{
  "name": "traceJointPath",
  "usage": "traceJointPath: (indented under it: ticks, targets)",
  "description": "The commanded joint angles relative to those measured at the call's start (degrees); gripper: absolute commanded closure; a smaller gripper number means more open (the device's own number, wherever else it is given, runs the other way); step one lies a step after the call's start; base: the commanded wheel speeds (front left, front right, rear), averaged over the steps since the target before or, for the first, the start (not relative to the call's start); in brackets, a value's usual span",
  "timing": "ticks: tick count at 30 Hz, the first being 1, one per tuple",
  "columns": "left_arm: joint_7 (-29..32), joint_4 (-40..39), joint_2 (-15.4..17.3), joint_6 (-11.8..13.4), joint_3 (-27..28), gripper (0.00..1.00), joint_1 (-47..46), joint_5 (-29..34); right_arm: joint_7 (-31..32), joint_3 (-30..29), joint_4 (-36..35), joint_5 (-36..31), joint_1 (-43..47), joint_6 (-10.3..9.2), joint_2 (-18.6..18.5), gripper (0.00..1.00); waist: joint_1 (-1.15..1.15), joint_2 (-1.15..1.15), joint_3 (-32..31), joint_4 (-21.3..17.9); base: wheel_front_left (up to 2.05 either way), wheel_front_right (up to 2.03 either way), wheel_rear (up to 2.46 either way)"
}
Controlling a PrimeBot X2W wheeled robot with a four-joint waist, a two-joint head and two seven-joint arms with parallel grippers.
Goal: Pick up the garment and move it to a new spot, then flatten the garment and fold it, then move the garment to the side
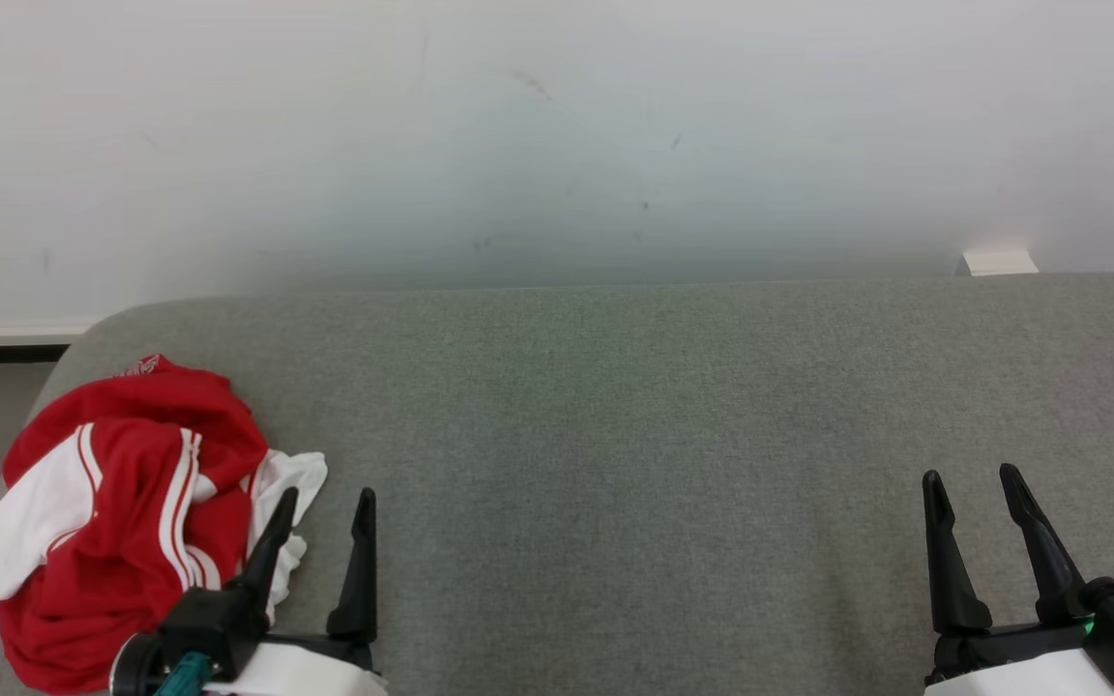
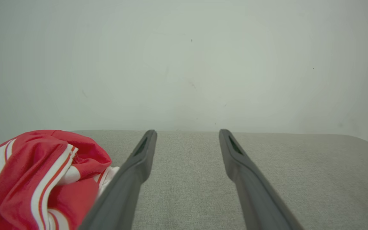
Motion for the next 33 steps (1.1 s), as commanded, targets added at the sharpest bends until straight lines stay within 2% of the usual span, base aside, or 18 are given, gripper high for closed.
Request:
traceJointPath:
  ticks: [1,9,33]
  targets:
    - [-0.3,0.0,0.2,-0.1,0.2,0.0,-0.6,1.5,-0.3,-0.2,-0.4,-0.9,0.5,-0.09,0.0,0.0,0.0,0.0,0.0,0.0,0.0,0.0,0.0]
    - [-1.1,0.8,0.1,-0.6,0.4,0.0,-0.5,3.0,-1.1,0.4,-0.2,-2.9,0.5,-0.1,-0.1,0.0,0.0,0.0,0.0,-0.3,0.0,0.0,0.0]
    - [-1.0,2.3,0.0,-1.1,0.8,0.0,-1.0,0.4,-1.1,0.0,0.7,-1.3,0.2,-0.1,0.0,0.0,0.0,0.0,-0.6,-0.5,0.0,0.0,0.0]
